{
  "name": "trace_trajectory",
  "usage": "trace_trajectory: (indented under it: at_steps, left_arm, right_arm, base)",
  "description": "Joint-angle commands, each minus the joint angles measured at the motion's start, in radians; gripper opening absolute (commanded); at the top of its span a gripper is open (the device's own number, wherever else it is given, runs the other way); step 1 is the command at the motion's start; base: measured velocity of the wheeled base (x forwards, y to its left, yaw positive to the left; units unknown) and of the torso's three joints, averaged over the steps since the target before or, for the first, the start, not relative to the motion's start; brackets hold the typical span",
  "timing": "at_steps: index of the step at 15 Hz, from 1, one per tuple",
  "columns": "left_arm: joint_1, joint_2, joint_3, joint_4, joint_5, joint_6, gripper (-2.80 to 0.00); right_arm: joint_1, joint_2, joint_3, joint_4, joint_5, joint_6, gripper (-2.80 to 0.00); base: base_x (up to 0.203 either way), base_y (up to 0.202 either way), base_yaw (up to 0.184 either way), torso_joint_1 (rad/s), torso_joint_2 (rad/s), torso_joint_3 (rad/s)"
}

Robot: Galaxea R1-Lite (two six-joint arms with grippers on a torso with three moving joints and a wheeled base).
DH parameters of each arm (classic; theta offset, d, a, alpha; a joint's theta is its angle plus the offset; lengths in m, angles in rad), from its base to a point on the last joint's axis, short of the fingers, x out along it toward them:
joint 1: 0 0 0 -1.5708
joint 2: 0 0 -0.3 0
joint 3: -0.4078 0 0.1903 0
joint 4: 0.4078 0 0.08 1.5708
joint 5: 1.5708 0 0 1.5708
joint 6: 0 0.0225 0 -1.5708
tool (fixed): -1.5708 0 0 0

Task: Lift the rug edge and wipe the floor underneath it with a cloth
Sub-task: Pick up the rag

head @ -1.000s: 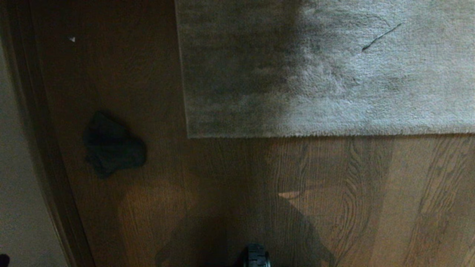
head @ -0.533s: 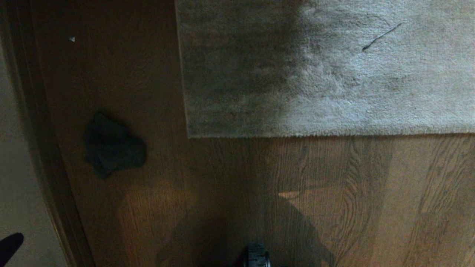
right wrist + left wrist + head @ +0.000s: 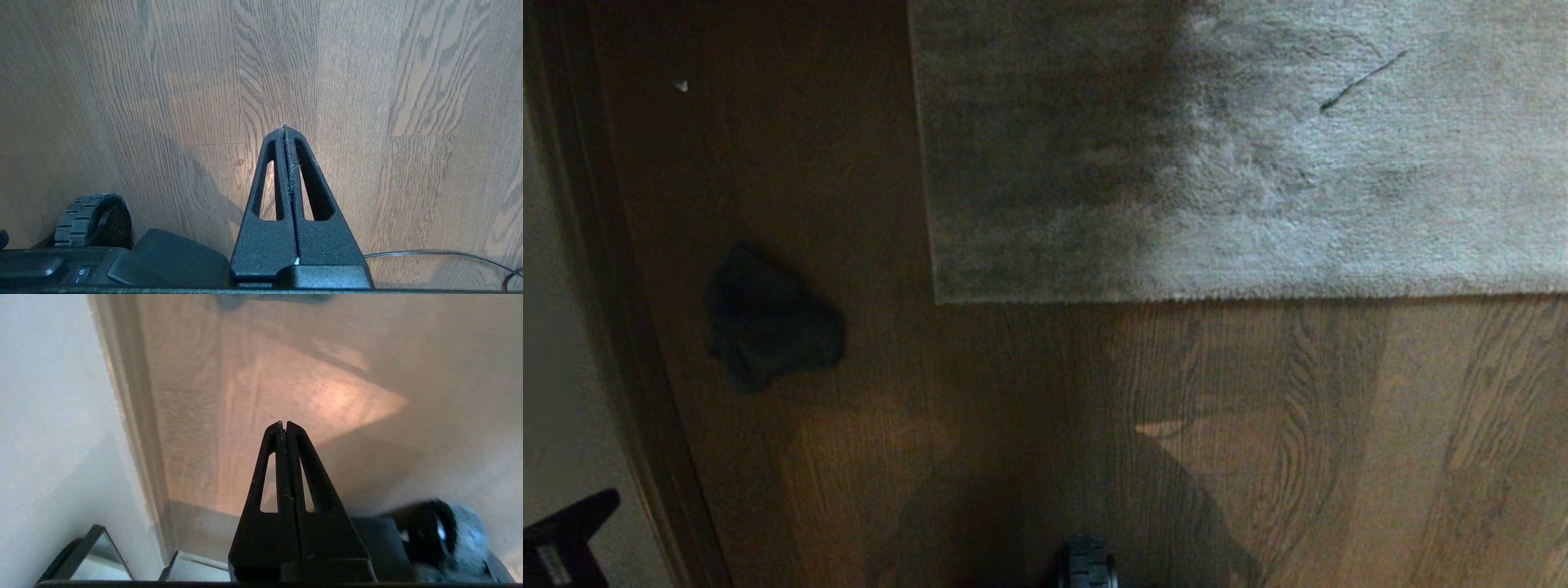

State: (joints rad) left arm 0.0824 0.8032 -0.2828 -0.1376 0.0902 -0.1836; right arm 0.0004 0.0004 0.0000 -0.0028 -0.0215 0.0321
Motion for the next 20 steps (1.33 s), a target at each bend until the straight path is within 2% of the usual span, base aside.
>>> trace_trajectory:
  at_steps: [1,4,5,8,14,20]
  left_arm:
    - [0.044,0.140,0.013,-0.088,0.000,-0.001,-2.80]
    - [0.121,0.305,0.015,-0.272,-0.007,-0.001,-2.80]
    - [0.136,0.356,0.013,-0.348,-0.014,-0.001,0.00]
    - [0.178,0.454,0.005,-0.479,-0.051,-0.003,0.00]
    - [0.242,0.527,0.004,-0.485,-0.079,-0.007,0.00]
    - [0.249,0.695,0.002,-0.498,-0.089,-0.012,0.00]
  right_arm:
    - [0.001,0.000,0.000,0.000,0.000,0.000,-2.80]
    - [0.001,0.000,0.000,0.000,0.000,0.000,-2.80]
    - [0.001,0.000,0.000,0.000,0.000,0.000,-2.80]
    - [0.000,0.000,0.000,-0.001,0.000,0.000,-2.80]
    - [0.001,0.000,0.000,0.000,0.000,0.000,-2.80]
    - [0.000,0.000,0.000,0.000,0.000,0.000,-2.80]
  base:
    - [0.000,0.000,0.000,0.000,0.00,0.000]
    - [0.000,0.000,0.000,0.000,0.00,0.000]
    - [0.000,0.000,0.000,0.000,0.00,0.000]
    - [0.000,0.000,0.000,0.000,0.00,0.000]
    - [0.000,0.000,0.000,0.000,0.00,0.000]
    - [0.000,0.000,0.000,0.000,0.00,0.000]
